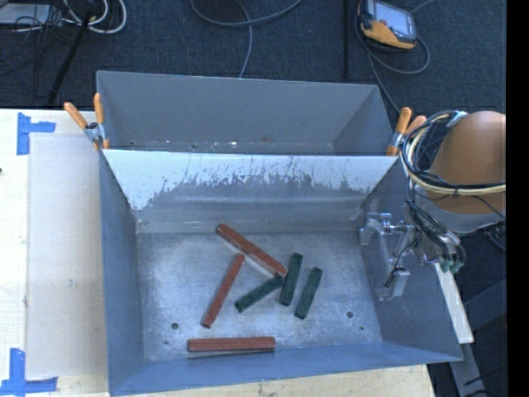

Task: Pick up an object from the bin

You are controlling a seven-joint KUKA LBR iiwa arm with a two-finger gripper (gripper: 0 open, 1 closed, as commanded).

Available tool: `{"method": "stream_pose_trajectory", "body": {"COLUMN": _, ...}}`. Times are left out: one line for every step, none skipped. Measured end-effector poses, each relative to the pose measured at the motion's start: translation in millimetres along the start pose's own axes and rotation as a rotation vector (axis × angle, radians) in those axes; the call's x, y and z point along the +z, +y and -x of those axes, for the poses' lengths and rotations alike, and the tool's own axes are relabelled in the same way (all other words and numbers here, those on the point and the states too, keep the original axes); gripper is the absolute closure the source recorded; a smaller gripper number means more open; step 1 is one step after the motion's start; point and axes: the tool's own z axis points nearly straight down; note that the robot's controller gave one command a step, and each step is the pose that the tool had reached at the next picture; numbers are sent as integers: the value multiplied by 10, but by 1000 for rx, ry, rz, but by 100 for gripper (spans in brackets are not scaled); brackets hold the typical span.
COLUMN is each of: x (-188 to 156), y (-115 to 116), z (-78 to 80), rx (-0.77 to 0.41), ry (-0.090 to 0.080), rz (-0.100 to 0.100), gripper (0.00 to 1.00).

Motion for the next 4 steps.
{"method": "stream_pose_trajectory", "body": {"x": 1065, "y": 782, "z": 732, "rx": -212, "ry": 1, "rz": 2, "gripper": 0}}
{"method": "stream_pose_trajectory", "body": {"x": 823, "y": 1400, "z": 759, "rx": -108, "ry": -4, "rz": 4, "gripper": 0}}
{"method": "stream_pose_trajectory", "body": {"x": 1073, "y": 2156, "z": 165, "rx": -79, "ry": 4, "rz": 4, "gripper": 0}}
{"method": "stream_pose_trajectory", "body": {"x": 1027, "y": 2121, "z": 211, "rx": -75, "ry": -8, "rz": 2, "gripper": 100}}
